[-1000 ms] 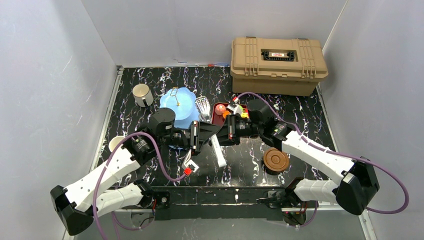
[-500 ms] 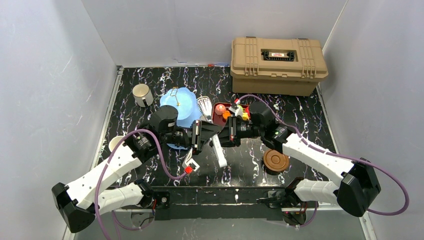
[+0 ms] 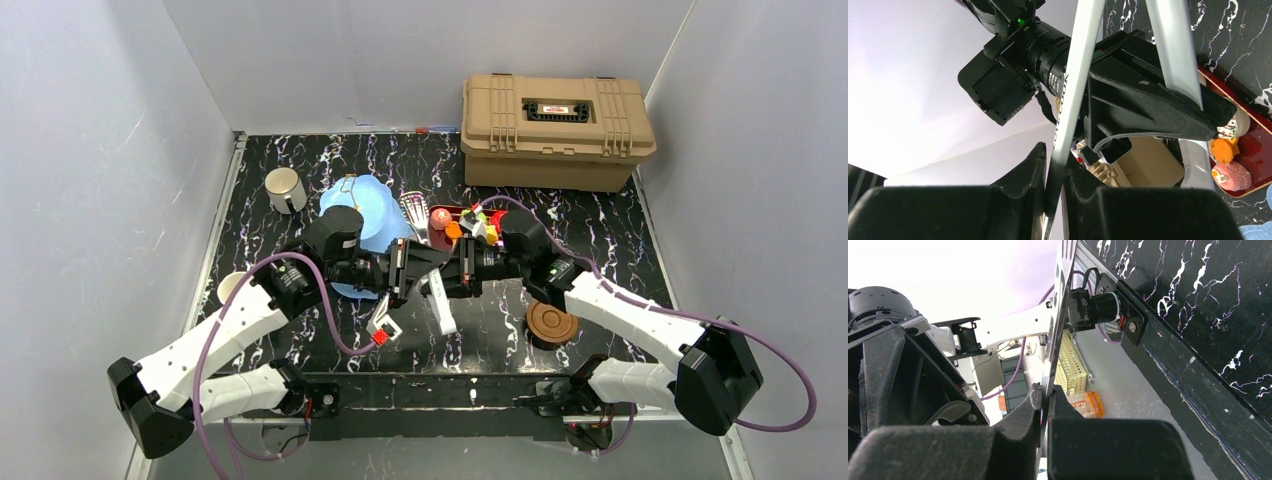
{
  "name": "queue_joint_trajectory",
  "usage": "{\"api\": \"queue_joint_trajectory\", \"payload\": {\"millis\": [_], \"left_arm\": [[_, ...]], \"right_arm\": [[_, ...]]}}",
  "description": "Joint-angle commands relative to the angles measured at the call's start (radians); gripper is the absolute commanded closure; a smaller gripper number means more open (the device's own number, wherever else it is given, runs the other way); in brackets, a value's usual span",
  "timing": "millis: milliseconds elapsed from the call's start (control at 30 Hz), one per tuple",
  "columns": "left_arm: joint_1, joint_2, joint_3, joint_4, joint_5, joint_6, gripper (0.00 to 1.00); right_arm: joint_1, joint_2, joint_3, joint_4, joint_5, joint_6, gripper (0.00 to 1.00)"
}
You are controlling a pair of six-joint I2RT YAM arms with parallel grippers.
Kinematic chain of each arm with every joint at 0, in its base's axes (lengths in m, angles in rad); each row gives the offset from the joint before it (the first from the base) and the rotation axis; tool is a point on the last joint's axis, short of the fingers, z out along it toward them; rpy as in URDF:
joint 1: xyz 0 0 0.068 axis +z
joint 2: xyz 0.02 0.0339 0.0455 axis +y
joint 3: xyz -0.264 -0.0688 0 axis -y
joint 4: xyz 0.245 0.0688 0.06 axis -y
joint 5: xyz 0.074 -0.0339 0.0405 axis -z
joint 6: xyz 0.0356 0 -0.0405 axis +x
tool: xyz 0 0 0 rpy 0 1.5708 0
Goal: Serve the afternoon tea
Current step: Adjust the clamp.
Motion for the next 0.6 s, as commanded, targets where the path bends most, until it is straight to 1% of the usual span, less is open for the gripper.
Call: {"api": "queue_joint_trajectory", "payload": {"millis": [0, 433, 567], "left_arm": [[0.000, -0.056, 0.212, 0.395, 0.112, -0.041, 1.00], [0.000, -0.027, 0.260, 0.414, 0.107, -0.030, 1.00], [0.000, -0.034, 0.243, 0.414, 0.108, -0.038, 1.00]], "right_arm": [[0.001, 0.060, -0.137, -0.284, 0.172, -0.200, 0.99], [0.001, 0.056, -0.172, -0.292, 0.167, -0.206, 0.99], [-0.001, 0.057, -0.146, -0.288, 0.170, -0.208, 0.99]]}}
